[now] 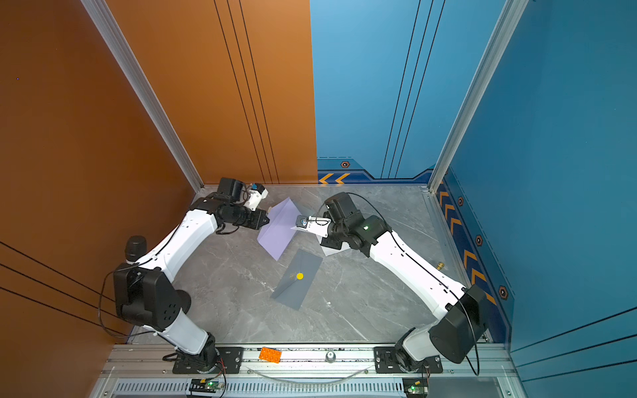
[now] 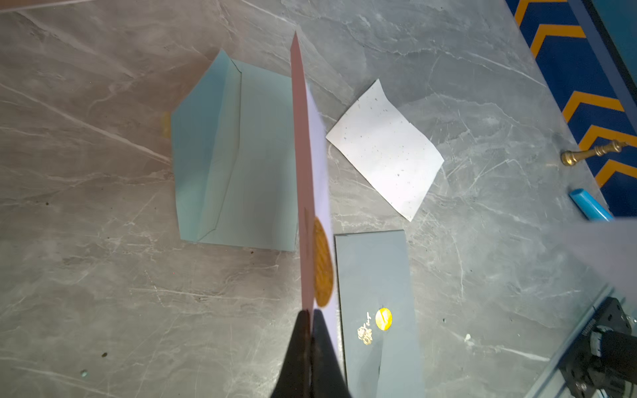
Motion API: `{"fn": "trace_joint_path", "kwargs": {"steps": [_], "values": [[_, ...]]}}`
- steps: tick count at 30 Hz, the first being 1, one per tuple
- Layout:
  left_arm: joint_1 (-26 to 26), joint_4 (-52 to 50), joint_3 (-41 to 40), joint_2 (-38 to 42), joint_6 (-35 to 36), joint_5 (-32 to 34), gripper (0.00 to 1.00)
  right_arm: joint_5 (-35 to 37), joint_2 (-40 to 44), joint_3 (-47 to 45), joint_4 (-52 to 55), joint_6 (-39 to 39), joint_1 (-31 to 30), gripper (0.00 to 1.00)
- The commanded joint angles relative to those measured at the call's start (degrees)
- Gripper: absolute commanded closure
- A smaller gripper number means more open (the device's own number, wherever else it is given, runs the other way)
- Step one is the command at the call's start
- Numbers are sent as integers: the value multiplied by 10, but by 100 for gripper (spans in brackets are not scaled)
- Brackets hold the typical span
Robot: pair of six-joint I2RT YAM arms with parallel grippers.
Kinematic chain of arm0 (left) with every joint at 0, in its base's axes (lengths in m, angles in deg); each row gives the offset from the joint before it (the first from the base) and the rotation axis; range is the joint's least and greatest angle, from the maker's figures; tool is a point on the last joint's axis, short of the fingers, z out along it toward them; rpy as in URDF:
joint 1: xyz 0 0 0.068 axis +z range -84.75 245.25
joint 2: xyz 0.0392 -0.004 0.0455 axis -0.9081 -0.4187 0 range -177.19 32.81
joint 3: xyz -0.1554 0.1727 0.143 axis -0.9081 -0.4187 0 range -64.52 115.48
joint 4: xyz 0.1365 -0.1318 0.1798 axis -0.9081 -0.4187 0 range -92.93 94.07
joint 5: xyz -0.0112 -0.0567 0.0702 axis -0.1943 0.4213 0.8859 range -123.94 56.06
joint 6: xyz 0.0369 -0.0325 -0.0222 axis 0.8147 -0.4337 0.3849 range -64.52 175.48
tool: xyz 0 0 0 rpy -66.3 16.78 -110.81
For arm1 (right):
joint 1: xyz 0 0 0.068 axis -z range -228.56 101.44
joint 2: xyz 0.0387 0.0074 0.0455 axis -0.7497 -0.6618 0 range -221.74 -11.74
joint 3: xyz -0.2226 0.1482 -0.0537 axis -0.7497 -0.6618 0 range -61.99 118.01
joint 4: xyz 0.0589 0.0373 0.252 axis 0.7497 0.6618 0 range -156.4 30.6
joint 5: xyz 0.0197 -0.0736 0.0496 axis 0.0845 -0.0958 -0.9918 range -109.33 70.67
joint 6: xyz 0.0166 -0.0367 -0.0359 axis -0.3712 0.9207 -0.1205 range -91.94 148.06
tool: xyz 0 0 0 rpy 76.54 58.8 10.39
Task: Fold the letter paper in half and place it into the envelope
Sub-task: Pick up the envelope from the envelope, then place the letter paper in the envelope.
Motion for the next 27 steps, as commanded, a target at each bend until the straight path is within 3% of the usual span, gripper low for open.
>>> {"fn": "trace_joint_path", "kwargs": {"steps": [1, 5, 14, 27], "values": [[-6, -56, 20, -2, 23, -59, 100, 94, -16, 21, 17, 178, -28, 100], [-23, -79, 36, -11, 33, -114, 100, 176, -39, 26, 4, 305, -59, 100], [-60, -97, 56, -27, 38, -201, 100, 240, -70, 8, -70, 409, -81, 100], [-78, -97, 55, -33, 33, -210, 100, 251, -60, -29, -111, 424, -85, 100]]}}
